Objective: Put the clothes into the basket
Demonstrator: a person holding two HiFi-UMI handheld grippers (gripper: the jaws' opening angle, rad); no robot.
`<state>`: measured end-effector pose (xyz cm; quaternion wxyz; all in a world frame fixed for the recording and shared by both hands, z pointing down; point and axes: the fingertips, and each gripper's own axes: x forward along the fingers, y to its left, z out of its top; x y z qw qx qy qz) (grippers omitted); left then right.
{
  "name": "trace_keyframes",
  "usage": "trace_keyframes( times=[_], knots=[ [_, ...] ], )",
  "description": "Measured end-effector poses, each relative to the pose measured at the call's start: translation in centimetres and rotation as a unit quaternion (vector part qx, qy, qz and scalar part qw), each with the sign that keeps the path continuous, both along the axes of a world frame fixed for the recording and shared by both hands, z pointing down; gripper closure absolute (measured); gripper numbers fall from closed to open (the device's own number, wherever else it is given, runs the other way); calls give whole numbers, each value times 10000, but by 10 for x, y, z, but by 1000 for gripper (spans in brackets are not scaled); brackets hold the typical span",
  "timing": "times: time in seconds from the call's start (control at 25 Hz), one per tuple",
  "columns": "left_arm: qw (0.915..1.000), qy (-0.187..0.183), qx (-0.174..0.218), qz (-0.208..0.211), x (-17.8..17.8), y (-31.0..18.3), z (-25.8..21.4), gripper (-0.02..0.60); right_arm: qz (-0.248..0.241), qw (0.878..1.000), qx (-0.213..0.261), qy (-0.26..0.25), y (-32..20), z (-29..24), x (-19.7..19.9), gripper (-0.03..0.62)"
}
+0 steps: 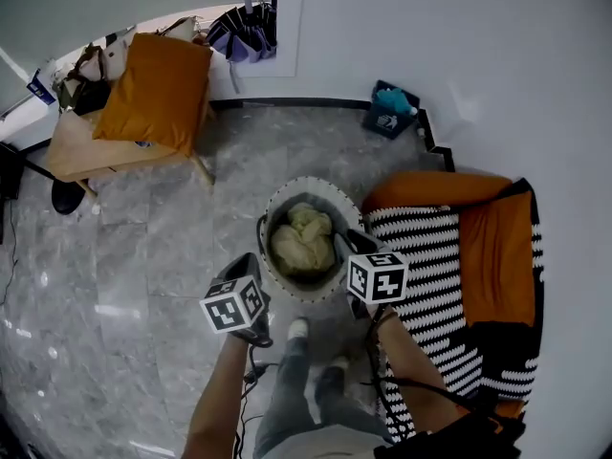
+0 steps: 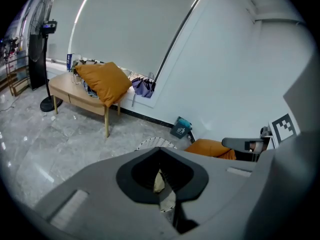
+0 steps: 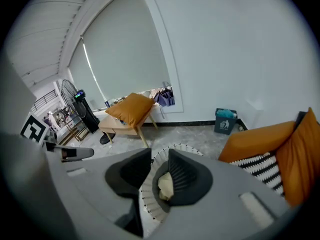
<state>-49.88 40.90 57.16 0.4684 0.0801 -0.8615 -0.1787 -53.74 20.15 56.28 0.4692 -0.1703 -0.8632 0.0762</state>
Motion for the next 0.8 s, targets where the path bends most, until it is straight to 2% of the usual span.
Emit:
trace_keyframes(
  times=[0.04, 0.12, 0.24, 0.52, 0.64, 0.8],
  knots=[
    [10000, -43, -24, 26, 1, -2, -6, 586, 4, 10000, 16, -61, -4, -6, 2, 489],
    [9997, -154, -104, 157, 3, -9, -18, 586, 34, 9999, 55, -139, -16, -17, 8, 552],
    [9981, -349, -253, 430, 13, -22, -43, 586, 130, 9995, 150, -243, -37, -36, 22, 582],
    [9932, -903, -309, 662, 26, -52, -106, 586, 307, 9949, 443, -854, -78, -108, 50, 591],
    [9906, -1137, -308, 697, 31, -66, -132, 586, 521, 9910, 471, -1139, -95, -135, 62, 591],
    [9878, -1355, -301, 701, 41, -79, -155, 586, 575, 9844, 715, -1502, -110, -160, 80, 591]
  ],
)
